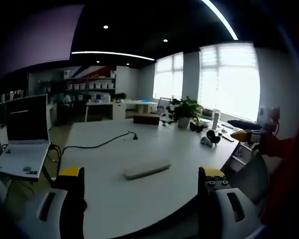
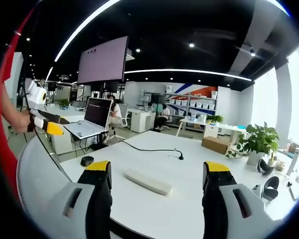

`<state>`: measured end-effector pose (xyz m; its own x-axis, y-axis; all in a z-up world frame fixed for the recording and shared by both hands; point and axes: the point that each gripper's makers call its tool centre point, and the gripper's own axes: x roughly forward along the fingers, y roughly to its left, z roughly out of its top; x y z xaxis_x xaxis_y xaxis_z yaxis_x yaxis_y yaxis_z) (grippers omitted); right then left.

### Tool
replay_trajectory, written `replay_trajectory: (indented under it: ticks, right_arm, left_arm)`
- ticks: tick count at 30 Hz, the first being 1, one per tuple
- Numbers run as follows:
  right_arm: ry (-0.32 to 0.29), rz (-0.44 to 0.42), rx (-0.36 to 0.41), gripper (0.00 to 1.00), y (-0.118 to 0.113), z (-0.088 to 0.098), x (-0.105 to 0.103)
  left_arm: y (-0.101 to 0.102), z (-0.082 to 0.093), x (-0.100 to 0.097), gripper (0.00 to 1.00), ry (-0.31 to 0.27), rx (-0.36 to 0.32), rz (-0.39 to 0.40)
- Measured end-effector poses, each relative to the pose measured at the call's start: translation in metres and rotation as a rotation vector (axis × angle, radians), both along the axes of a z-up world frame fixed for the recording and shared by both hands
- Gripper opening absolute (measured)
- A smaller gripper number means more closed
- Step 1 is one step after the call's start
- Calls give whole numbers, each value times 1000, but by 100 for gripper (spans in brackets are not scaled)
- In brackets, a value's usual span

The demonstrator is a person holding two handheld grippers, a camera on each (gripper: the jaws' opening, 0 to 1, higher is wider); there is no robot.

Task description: Arrange the utensils inside the cutlery case until each visible utensil rests in its matching compartment.

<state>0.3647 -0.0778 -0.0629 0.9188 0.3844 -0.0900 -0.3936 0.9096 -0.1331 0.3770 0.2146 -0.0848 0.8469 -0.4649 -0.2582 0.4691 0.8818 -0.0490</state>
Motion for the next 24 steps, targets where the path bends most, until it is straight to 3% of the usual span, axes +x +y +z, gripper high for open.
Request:
replay_trajectory:
  ticks: [3, 6, 10, 16, 24]
  right_arm:
    - [-9, 1, -1, 75, 0, 3, 0]
    - [-9, 2, 1, 75, -1, 2, 1]
    - [-6, -2, 8, 76, -4, 0, 2]
    - [-37, -5, 19, 85, -8, 5, 2]
    - [18, 3, -18, 82, -8, -7, 7]
  left_arm:
    - [2, 5, -1, 97, -14, 8, 7]
    - [9, 12, -2, 97, -48, -28, 50]
    - [17, 8, 1, 86, -7, -39, 112]
    - [6, 15, -7, 95, -47, -25, 64]
    - [6, -2, -12, 100, 17, -78, 66]
